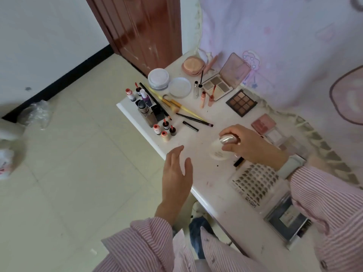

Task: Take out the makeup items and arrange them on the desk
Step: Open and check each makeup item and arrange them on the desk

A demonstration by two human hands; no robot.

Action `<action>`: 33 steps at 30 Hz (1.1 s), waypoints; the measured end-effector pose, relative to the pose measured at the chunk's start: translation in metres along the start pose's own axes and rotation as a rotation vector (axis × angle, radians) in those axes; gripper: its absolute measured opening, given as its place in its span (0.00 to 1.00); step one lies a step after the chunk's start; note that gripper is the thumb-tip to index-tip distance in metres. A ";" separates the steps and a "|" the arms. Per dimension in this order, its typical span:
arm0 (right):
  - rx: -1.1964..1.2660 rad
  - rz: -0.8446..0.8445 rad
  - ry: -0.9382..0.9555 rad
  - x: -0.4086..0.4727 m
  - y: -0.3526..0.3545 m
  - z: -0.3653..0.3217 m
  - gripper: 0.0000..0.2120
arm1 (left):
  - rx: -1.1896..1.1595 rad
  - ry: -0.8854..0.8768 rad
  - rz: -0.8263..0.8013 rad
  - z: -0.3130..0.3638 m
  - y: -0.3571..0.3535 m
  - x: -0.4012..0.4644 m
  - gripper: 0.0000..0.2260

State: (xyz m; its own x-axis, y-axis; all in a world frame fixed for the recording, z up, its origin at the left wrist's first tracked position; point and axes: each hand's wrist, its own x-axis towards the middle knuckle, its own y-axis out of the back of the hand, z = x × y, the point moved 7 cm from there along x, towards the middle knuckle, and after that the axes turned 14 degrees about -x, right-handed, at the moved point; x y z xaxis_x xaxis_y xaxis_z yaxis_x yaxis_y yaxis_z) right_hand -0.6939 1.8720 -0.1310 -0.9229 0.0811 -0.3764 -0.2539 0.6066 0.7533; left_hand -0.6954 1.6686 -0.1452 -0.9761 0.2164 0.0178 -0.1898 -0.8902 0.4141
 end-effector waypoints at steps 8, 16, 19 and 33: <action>0.986 -0.115 -0.394 -0.062 -0.052 -0.035 0.12 | -0.062 -0.180 -0.155 0.050 -0.002 -0.028 0.24; 0.501 0.269 -0.266 -0.090 -0.046 -0.092 0.11 | -0.382 0.068 0.135 0.044 0.053 -0.034 0.14; 0.286 0.413 0.022 -0.107 -0.037 -0.129 0.04 | -0.726 0.551 0.212 0.012 0.054 -0.044 0.17; 0.191 0.213 -0.006 -0.151 -0.036 -0.129 0.02 | -0.690 0.663 -0.096 0.034 0.067 -0.088 0.26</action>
State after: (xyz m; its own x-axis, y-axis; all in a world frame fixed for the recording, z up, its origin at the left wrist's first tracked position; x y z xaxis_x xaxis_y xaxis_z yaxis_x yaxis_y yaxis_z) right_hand -0.5829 1.7357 -0.0317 -0.9476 0.2277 -0.2241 0.0056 0.7132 0.7009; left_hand -0.6183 1.6038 -0.0880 -0.7742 0.2179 -0.5942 -0.0854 -0.9662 -0.2432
